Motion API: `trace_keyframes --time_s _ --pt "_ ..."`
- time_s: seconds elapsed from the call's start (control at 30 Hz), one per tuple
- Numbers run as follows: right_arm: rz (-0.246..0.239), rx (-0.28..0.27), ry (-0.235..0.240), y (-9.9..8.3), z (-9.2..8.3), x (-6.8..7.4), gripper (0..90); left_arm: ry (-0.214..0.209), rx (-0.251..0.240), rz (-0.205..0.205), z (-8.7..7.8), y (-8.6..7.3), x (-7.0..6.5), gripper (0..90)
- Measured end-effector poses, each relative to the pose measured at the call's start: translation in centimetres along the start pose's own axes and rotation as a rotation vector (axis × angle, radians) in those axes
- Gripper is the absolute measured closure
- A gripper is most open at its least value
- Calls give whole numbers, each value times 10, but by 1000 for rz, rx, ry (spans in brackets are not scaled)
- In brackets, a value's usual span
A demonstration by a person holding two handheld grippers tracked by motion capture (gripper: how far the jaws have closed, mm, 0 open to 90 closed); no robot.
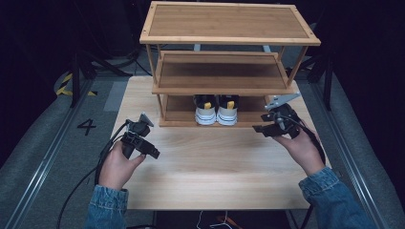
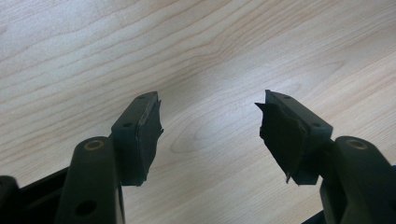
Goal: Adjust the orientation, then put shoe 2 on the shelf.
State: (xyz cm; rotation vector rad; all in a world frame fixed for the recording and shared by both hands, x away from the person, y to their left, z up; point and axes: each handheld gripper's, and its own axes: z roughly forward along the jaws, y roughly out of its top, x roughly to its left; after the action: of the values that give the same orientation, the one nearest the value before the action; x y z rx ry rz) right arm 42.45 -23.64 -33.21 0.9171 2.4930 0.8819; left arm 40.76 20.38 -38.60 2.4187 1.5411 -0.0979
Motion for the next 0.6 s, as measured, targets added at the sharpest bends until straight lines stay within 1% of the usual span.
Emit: trace_keyframes --time_s 0.07,0.1,0.2,0.23,0.27,0.3,0.37,0.43,0.53,0.6 --pt "13 2 -3 -7 -5 -5 464 0 8 6 1 1 -1 375" --pt "27 4 -5 -11 -7 -7 462 0 8 6 1 1 -1 376" --pt "58 7 -23 -28 -14 -16 466 3 6 12 0 4 -4 376" --pt "58 7 -23 -28 -14 -16 466 5 1 15 0 4 -4 376" --pt "72 5 -24 -32 -15 -18 466 1 -2 19 1 4 -6 376" --pt "88 9 -29 -40 -18 -22 463 1 1 21 2 5 -6 377" --pt "112 9 -33 -50 -21 -28 451 3 11 25 3 6 -6 377" --pt "146 12 -37 -63 -24 -35 439 4 5 30 5 7 -6 376" --pt "185 13 -33 -80 -26 -44 431 3 -3 47 7 6 -4 373" --pt "209 12 -22 -90 -25 -49 422 10 -8 61 9 6 -3 372"
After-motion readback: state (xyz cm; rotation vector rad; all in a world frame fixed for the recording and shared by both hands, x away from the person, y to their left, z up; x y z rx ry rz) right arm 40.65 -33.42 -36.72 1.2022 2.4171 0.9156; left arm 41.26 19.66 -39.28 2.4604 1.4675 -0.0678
